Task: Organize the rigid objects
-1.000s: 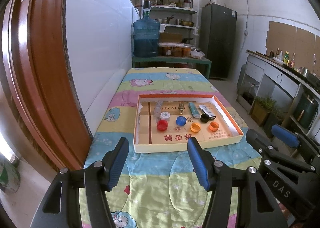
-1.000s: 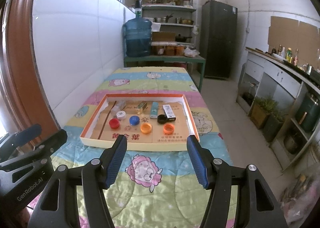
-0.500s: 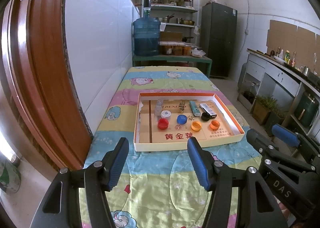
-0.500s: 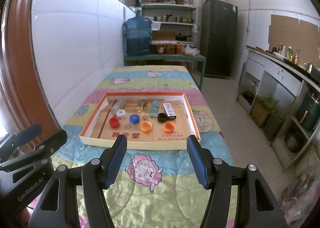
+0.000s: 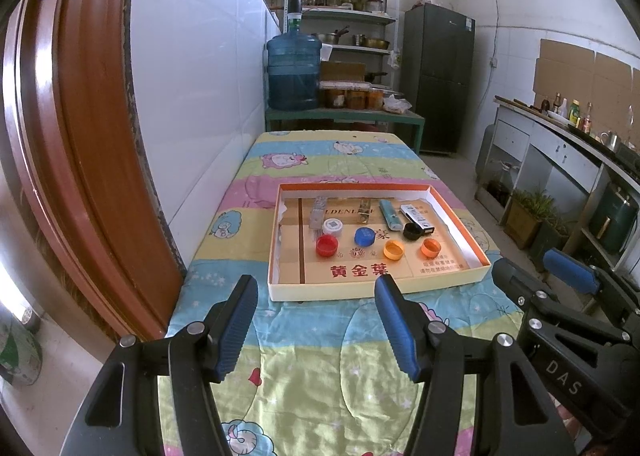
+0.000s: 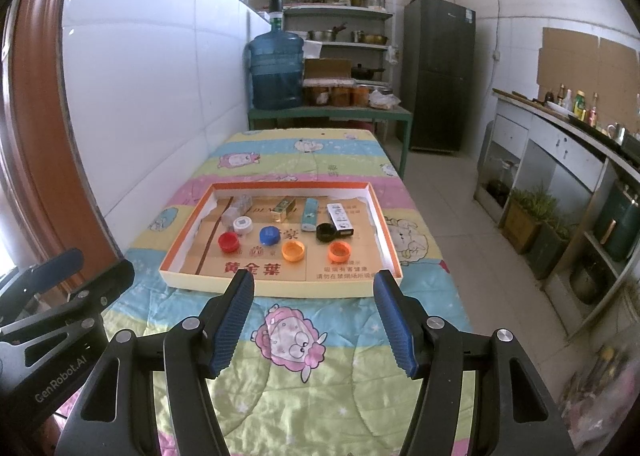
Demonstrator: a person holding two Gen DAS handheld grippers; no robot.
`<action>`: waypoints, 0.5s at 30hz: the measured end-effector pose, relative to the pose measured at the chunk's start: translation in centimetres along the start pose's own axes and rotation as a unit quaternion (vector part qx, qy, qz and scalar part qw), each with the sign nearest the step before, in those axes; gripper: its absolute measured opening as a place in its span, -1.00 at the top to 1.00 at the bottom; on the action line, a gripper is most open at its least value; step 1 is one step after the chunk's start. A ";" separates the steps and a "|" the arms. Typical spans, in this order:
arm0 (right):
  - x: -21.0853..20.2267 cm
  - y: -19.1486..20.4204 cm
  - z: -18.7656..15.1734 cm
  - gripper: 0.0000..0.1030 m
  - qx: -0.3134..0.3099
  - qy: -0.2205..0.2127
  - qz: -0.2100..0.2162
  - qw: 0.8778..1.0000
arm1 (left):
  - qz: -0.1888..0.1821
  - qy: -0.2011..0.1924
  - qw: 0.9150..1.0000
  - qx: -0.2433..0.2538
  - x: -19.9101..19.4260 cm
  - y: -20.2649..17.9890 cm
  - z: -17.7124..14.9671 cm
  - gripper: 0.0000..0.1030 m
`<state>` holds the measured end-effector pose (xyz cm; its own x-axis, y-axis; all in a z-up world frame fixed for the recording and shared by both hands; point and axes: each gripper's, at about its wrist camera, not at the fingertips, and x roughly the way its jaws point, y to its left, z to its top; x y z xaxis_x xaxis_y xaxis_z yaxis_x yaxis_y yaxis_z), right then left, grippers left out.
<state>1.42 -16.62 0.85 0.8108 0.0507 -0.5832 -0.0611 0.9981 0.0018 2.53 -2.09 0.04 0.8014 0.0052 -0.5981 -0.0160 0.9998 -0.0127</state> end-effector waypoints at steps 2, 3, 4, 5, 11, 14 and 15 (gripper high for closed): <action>0.0 0.0 0.1 -0.24 0.000 0.000 0.000 1.000 | 0.000 0.000 1.000 0.000 0.0 0.0 0.0 -0.19; 0.0 0.0 0.0 -0.24 0.000 0.000 0.000 1.000 | 0.000 0.000 1.000 0.000 0.0 0.0 0.1 -0.19; 0.0 0.0 0.1 -0.24 0.000 0.000 0.001 1.000 | 0.000 0.000 1.000 0.000 0.0 0.0 0.0 -0.19; 0.0 0.0 0.1 -0.24 0.000 0.000 0.001 1.000 | 0.000 0.000 1.000 0.000 0.0 0.0 0.0 -0.19; 0.0 0.0 0.1 -0.24 0.000 0.001 0.001 1.000 | 0.000 0.001 1.000 0.000 0.0 0.1 -0.5 -0.19; 0.0 0.0 0.2 -0.24 0.000 0.000 0.001 1.000 | 0.000 0.002 1.000 0.000 0.1 0.1 -0.3 -0.19; 0.0 -0.1 0.2 -0.24 0.000 0.000 0.001 1.000 | 0.000 0.002 1.000 0.000 0.0 0.1 -0.4 -0.19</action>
<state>1.50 -16.67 1.01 0.8100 0.0533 -0.5840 -0.0630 0.9980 0.0037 2.30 -1.98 -0.33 0.7994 0.0050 -0.6007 -0.0164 0.9998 -0.0136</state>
